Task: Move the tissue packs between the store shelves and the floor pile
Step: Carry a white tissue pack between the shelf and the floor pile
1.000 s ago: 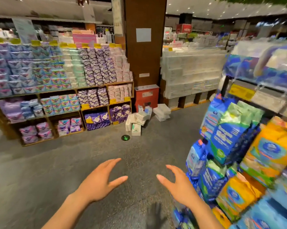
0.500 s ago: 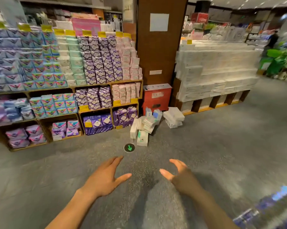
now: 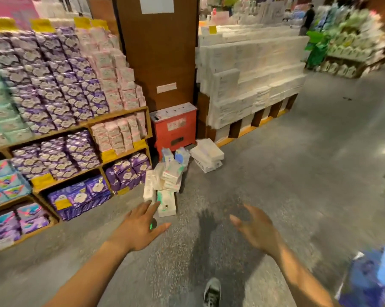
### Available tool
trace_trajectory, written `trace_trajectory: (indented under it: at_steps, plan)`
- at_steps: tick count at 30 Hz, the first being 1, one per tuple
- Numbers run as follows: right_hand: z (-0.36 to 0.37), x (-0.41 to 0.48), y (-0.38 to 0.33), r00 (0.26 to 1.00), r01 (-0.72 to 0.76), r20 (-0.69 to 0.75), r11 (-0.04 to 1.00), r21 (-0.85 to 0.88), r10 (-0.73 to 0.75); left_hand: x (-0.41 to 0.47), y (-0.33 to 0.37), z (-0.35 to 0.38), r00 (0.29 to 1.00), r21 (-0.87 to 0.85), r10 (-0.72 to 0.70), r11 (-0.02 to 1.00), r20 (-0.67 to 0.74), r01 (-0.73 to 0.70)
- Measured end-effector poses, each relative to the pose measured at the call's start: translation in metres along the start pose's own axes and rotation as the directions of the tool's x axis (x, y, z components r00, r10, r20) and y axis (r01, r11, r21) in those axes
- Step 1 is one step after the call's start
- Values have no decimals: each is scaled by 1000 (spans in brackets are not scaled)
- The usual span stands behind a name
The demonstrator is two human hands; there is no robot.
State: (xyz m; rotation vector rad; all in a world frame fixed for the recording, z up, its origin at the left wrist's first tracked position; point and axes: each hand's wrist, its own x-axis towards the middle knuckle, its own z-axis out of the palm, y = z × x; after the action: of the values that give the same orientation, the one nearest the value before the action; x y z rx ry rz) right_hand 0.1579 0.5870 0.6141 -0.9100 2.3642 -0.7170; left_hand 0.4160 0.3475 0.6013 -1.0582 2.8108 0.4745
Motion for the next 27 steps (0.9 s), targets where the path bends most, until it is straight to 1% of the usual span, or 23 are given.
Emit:
trace_trajectory:
  at_steps: [3, 7, 11, 14, 18, 22, 27]
  plan:
    - [-15, 89, 6, 1000, -10, 20, 999, 48, 9, 95, -3, 0, 1000, 3, -4, 1000, 17, 4]
    - [-61, 219, -15, 995, 3, 98, 1000, -10, -2, 202, 0, -22, 997, -44, -73, 996, 0, 73]
    - [-105, 331, -54, 987, 129, 108, 984, -120, -116, 298, -2, -57, 994, -46, -107, 993, -30, 105]
    - [-123, 408, -82, 972, 201, 159, 965, -169, -174, 359, -6, -71, 991, -49, -125, 991, -46, 123]
    - [-123, 518, -112, 951, 277, 195, 941, -194, -240, 447, -18, -82, 986, -75, -164, 983, 17, 165]
    - [-105, 643, -133, 933, 305, 273, 914, -265, -232, 548, -54, -69, 974, -160, -226, 962, 1, 223]
    - [-83, 788, -157, 921, 305, 338, 895, -325, -191, 674, -97, -55, 947, -212, -316, 923, 53, 320]
